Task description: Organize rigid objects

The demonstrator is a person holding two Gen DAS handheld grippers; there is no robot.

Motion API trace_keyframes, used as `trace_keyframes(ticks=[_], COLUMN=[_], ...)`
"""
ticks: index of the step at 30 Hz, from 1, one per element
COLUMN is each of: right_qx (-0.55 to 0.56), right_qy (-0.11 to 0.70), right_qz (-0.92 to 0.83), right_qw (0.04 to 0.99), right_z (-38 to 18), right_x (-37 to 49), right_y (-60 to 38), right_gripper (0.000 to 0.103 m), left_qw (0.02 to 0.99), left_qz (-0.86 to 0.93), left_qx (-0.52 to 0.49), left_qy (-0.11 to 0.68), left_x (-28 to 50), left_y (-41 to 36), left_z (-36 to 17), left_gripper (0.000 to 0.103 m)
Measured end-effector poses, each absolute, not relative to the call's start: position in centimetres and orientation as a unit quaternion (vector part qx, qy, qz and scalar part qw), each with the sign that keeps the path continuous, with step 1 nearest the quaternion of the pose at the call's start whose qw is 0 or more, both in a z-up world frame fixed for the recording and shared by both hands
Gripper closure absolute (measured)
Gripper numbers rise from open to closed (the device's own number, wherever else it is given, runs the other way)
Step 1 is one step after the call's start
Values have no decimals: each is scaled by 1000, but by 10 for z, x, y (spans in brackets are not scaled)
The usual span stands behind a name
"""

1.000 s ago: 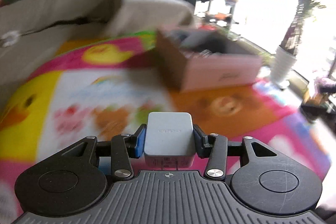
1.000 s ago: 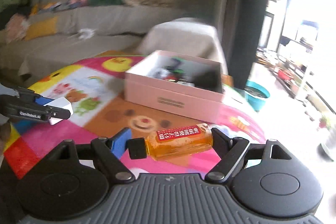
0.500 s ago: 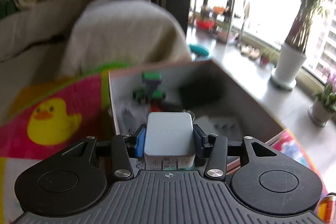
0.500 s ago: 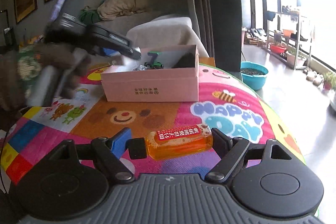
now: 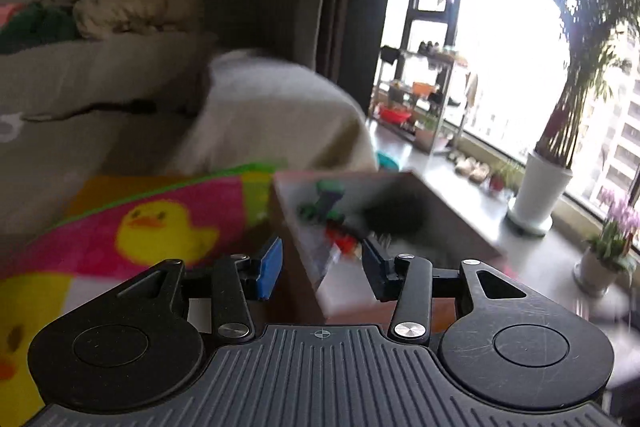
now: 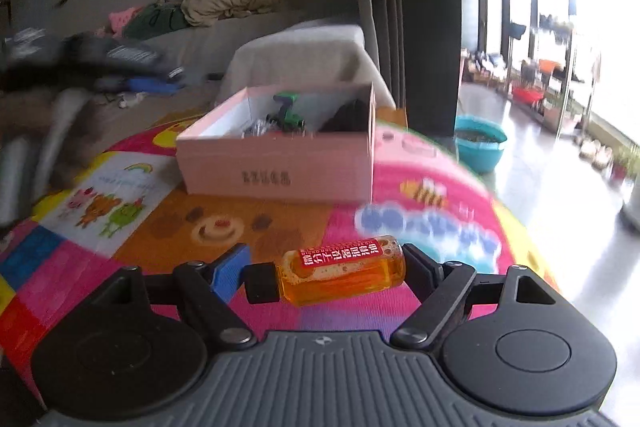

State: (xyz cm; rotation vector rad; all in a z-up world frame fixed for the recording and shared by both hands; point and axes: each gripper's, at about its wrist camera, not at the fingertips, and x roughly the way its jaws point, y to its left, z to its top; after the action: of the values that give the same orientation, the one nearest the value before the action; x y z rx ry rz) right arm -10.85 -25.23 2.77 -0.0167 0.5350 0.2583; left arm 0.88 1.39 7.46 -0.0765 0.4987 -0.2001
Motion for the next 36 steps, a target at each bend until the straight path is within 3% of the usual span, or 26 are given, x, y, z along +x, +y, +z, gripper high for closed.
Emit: trace_keyframes(ticks=[8,16,27,36], right_qx=[-53,22,-11,10], right_qy=[252,286,272,351], right_qz=[146,85,69,36], right_qw=[955,954,960,936], right_z=[78,85,60,-1], right_x=[-5,102,-31,-53], right_y=[-199,-166,-188,-193], right_gripper=[21,21,20,19], left_qw=[950,943,945,950], left_qz=[-101,-69,-48,-21], left_qx=[-14,6,8,3], left_qy=[296,326,322,311], left_x=[-33,-49,-48,-30], left_y=[32,58,35,-1], left_z=[28,9,-3,-7], left_gripper=[55,55,49,45])
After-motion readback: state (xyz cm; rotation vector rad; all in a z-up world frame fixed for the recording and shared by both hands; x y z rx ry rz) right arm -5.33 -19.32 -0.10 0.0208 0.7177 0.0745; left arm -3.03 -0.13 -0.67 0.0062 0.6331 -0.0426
